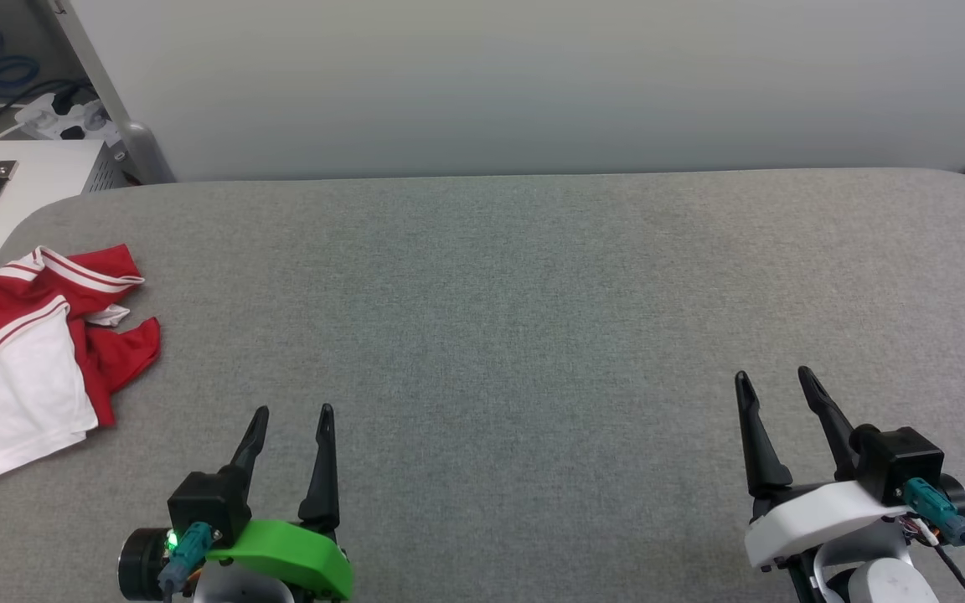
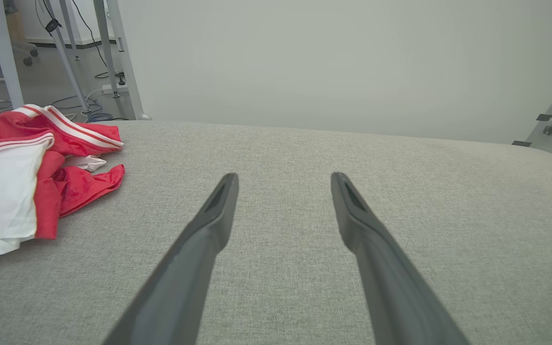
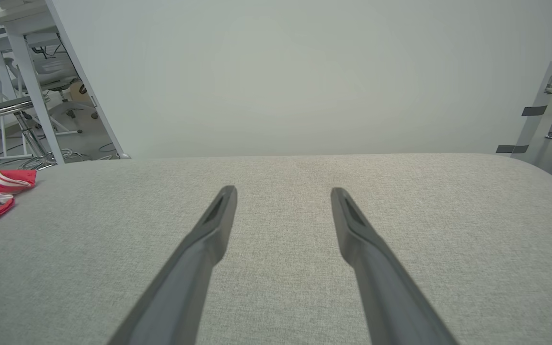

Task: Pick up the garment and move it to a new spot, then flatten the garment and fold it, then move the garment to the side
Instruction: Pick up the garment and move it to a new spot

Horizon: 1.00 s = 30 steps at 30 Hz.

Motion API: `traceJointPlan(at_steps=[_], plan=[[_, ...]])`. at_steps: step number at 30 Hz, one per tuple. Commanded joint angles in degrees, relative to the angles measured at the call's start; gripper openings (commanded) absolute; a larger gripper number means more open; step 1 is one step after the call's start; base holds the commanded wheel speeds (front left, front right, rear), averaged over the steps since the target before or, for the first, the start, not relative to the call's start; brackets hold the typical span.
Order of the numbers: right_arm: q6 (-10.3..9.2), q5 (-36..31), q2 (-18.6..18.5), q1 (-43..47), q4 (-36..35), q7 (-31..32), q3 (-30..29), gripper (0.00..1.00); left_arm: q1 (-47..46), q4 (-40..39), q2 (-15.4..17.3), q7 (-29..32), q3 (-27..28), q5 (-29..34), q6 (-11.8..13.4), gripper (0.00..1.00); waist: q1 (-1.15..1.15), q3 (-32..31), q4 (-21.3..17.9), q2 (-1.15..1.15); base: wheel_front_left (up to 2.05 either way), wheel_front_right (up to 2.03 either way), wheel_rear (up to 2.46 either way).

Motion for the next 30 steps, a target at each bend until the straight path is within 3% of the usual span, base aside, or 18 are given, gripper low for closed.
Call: traceJointPlan(at_steps=[1,10,30], plan=[[-0.06,0.7,-0.1,-1.1,0.0,-0.6,0.3,1.00,0.5,0.2,-0.3,-0.6,0.0,-0.6,0.0,1.00,0.00,0.1,0.1,0.00,0.00,0.00,0.00],[-0.06,2.5,-0.1,-0.5,-0.1,-1.7,2.5,1.00,0.5,0.9,-0.3,-1.7,-0.3,-2.3,0.2,1.00,0.00,-0.6,3.6,0.00,0.00,0.00,0.00],[-0.06,2.9,-0.1,0.9,1.4,-2.7,7.6,1.00,2.6,1.6,-0.3,-2.7,1.5,-1.4,0.0,1.00,0.00,-2.9,19.9,0.00,0.00,0.00,0.00]])
